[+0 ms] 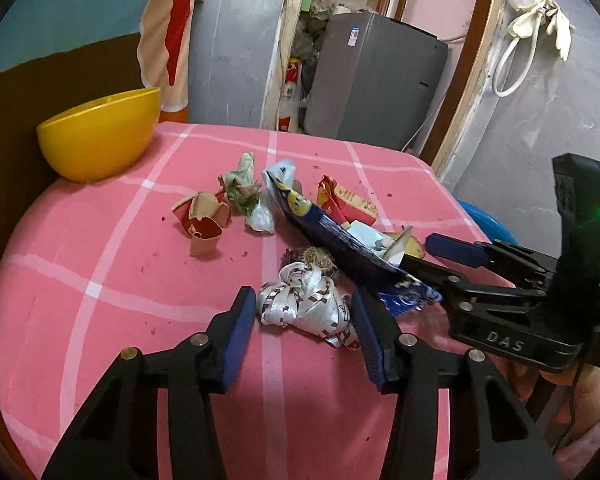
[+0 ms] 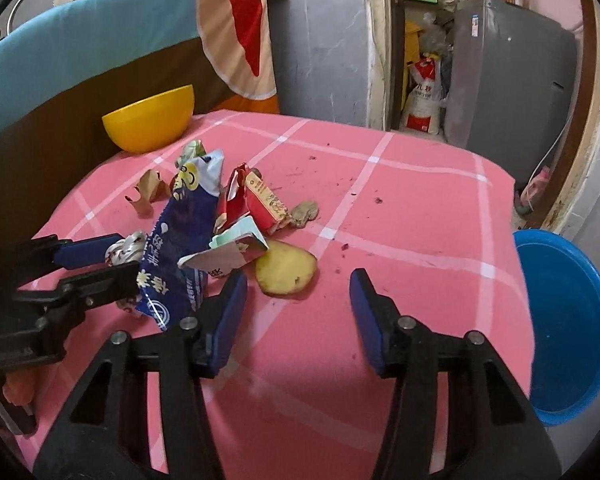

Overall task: Collect trash
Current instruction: 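Grasp the white crumpled foil with the left gripper while the right gripper grasps the potato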

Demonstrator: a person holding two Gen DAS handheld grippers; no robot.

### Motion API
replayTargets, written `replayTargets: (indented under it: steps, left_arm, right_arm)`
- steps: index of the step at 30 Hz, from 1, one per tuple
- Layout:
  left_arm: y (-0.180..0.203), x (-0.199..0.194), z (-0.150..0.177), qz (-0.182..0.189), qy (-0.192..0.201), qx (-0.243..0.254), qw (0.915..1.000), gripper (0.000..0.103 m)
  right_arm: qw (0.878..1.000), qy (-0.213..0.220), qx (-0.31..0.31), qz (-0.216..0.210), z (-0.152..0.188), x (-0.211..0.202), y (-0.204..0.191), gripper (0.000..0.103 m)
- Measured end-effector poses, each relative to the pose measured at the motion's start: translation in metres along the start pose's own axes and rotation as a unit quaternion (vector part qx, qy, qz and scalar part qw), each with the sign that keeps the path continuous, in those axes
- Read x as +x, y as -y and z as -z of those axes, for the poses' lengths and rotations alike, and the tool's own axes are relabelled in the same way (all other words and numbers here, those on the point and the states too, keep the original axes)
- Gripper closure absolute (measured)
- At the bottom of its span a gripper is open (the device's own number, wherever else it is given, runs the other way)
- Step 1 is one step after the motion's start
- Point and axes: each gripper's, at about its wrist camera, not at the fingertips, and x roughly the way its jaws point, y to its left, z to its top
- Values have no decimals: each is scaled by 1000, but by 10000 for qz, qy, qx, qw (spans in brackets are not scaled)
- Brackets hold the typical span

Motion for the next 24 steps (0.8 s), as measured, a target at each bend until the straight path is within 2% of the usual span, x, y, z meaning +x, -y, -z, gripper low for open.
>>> replayTargets:
  steps: [5,7,9,18,24]
  left_arm:
    - [0,0,-1,12,-31,18,10000,63]
    - [0,-1,-1,21,-38,18,10000,64]
    - [1,-1,-1,25,-35,32,10000,66]
    - [7,-5,1,-102,84,254,9996,70]
    - [15,-21,10,-207,374,297,9986,71]
  right_arm:
    - [9999,-132,-89,1,-5,9,-5,34]
    - [9998,-152,-145,-17,-5,10,-6,45]
    - [9997,-141,-176,-19,-5,10,-8,49]
    - [9998,-34,-72,-158,4,-2,-3,50]
    - [9996,254,24,-135,13,-25,6,50]
